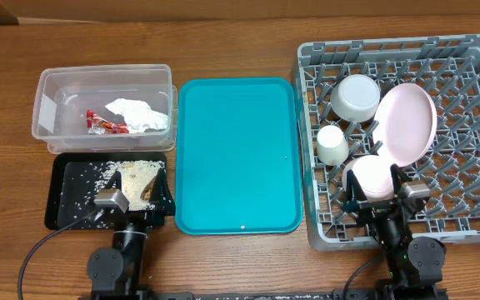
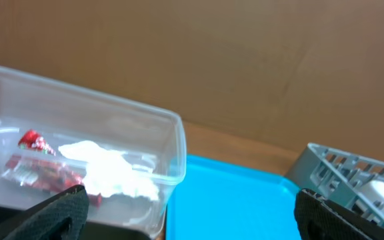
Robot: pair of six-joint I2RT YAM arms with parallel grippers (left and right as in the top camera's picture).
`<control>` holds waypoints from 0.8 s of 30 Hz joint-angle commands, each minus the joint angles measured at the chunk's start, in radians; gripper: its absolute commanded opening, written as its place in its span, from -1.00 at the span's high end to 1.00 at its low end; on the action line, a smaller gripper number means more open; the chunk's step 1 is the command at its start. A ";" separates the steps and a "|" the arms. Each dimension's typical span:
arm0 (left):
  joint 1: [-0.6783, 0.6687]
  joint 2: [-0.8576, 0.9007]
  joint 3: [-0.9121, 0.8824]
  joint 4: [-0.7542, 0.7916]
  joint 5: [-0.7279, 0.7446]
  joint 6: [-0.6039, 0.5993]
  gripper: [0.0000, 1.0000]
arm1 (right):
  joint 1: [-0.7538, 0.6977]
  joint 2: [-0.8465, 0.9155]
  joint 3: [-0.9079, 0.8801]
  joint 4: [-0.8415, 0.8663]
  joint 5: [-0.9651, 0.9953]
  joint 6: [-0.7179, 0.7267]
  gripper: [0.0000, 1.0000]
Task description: Sort waste into correct bins and load items into the dishwasher
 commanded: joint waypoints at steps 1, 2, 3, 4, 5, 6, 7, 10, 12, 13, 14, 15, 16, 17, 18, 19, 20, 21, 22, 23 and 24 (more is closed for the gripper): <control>-0.005 -0.014 -0.023 -0.058 -0.025 0.035 -1.00 | 0.003 -0.010 -0.011 0.005 0.010 0.004 -1.00; -0.005 -0.014 -0.023 -0.083 -0.025 0.053 -1.00 | 0.003 -0.010 -0.011 0.005 0.010 0.004 -1.00; -0.005 -0.014 -0.023 -0.081 -0.027 0.086 -1.00 | 0.003 -0.010 -0.011 0.005 0.010 0.004 -1.00; -0.005 -0.014 -0.023 -0.079 -0.026 0.119 -1.00 | 0.003 -0.010 -0.011 0.005 0.010 0.004 -1.00; -0.005 -0.014 -0.023 -0.080 -0.025 0.150 -1.00 | 0.003 -0.010 -0.011 0.005 0.010 0.004 -1.00; -0.005 -0.014 -0.023 -0.080 -0.025 0.184 -1.00 | 0.003 -0.010 -0.011 0.005 0.010 0.004 -1.00; -0.005 -0.014 -0.023 -0.080 -0.025 0.227 -1.00 | 0.003 -0.010 -0.011 0.005 0.010 0.004 -1.00; -0.005 -0.014 -0.023 -0.081 -0.025 0.330 -1.00 | 0.003 -0.010 -0.011 0.005 0.010 0.004 -1.00; -0.005 -0.014 -0.023 -0.081 -0.025 0.361 -1.00 | 0.003 -0.010 -0.011 0.005 0.010 0.004 -1.00; -0.005 -0.014 -0.023 -0.081 -0.025 0.362 -1.00 | 0.003 -0.010 -0.011 0.005 0.010 0.004 -1.00; -0.006 -0.014 -0.023 -0.081 -0.025 0.361 -1.00 | 0.003 -0.010 -0.011 0.005 0.010 0.004 -1.00; -0.007 -0.014 -0.023 -0.080 -0.020 0.360 -1.00 | 0.003 -0.010 -0.011 0.005 0.010 0.004 -1.00; -0.007 -0.014 -0.023 -0.079 -0.014 0.360 -1.00 | 0.003 -0.010 -0.011 0.005 0.010 0.004 -1.00; -0.007 -0.014 -0.023 -0.079 -0.013 0.360 -1.00 | 0.003 -0.010 -0.011 0.005 0.010 0.004 -1.00; -0.007 -0.014 -0.023 -0.079 -0.020 0.361 -1.00 | 0.003 -0.010 -0.011 0.005 0.010 0.004 -1.00; -0.007 -0.014 -0.023 -0.079 -0.021 0.361 -1.00 | 0.003 -0.010 -0.011 0.005 0.010 0.004 -1.00; -0.007 -0.014 -0.023 -0.079 -0.021 0.361 -1.00 | 0.003 -0.010 -0.011 0.005 0.010 0.004 -1.00; -0.007 -0.014 -0.023 -0.079 -0.021 0.361 -1.00 | 0.003 -0.010 -0.011 0.005 0.010 0.004 -1.00; -0.007 -0.013 -0.023 -0.079 -0.021 0.361 -1.00 | 0.003 -0.010 -0.011 0.005 0.010 0.004 -1.00; -0.007 -0.013 -0.023 -0.079 -0.021 0.361 -1.00 | 0.003 -0.010 -0.011 0.005 0.010 0.004 -1.00; -0.007 -0.013 -0.023 -0.079 -0.021 0.361 -1.00 | 0.003 -0.010 -0.011 0.005 0.010 0.004 -1.00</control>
